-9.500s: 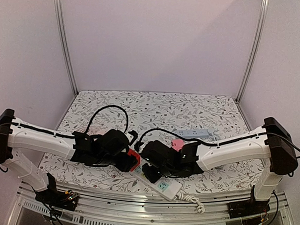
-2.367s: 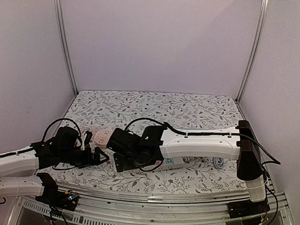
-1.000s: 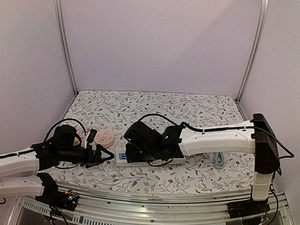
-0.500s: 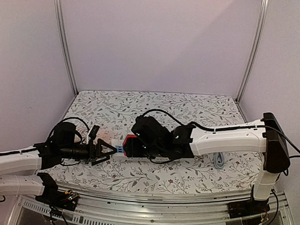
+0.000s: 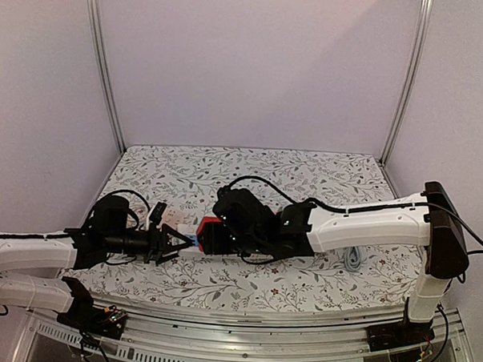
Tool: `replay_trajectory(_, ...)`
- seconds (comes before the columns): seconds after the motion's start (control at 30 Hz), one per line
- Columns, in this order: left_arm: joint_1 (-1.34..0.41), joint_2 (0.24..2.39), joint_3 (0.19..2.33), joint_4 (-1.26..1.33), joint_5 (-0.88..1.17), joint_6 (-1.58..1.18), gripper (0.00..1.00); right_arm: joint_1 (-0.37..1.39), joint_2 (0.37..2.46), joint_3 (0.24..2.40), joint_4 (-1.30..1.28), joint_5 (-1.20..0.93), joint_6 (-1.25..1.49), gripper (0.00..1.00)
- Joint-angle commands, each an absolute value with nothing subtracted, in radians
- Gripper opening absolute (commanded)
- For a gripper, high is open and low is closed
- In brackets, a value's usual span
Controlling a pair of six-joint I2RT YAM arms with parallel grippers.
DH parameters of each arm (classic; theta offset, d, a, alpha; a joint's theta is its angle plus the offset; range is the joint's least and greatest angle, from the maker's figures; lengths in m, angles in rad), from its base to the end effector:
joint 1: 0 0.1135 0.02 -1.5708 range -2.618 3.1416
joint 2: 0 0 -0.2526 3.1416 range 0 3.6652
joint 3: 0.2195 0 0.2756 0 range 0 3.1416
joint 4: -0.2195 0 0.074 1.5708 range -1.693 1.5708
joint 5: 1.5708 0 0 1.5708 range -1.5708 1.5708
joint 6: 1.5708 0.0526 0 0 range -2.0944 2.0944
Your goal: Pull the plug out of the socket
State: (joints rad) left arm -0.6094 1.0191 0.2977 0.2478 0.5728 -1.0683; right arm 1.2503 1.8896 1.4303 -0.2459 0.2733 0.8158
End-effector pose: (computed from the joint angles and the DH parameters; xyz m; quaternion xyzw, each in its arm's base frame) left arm 0.1759 -0.1575 0.1421 -0.0427 0.8306 -0.5332 0.1550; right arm 0.1590 0.4338 0.2071 -0.1380 0.8905 0.2935 0.3190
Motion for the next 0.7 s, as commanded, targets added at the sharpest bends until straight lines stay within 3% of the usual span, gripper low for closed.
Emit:
replay_trajectory(0.0,-0.598,1.041,0.313,0.278,0.587,-1.073,0.50,1.260,1.849,1.448,-0.171,0.296,0.770,0.41)
replay_trajectory(0.4,-0.597,1.048,0.307,0.293,0.575,-1.090,0.20,1.269,1.890,1.494,-0.221,0.307,0.755,0.41)
replay_trajectory(0.67,-0.597,1.052,0.299,0.298,0.569,-1.101,0.11,1.269,1.895,1.496,-0.227,0.333,0.786,0.41)
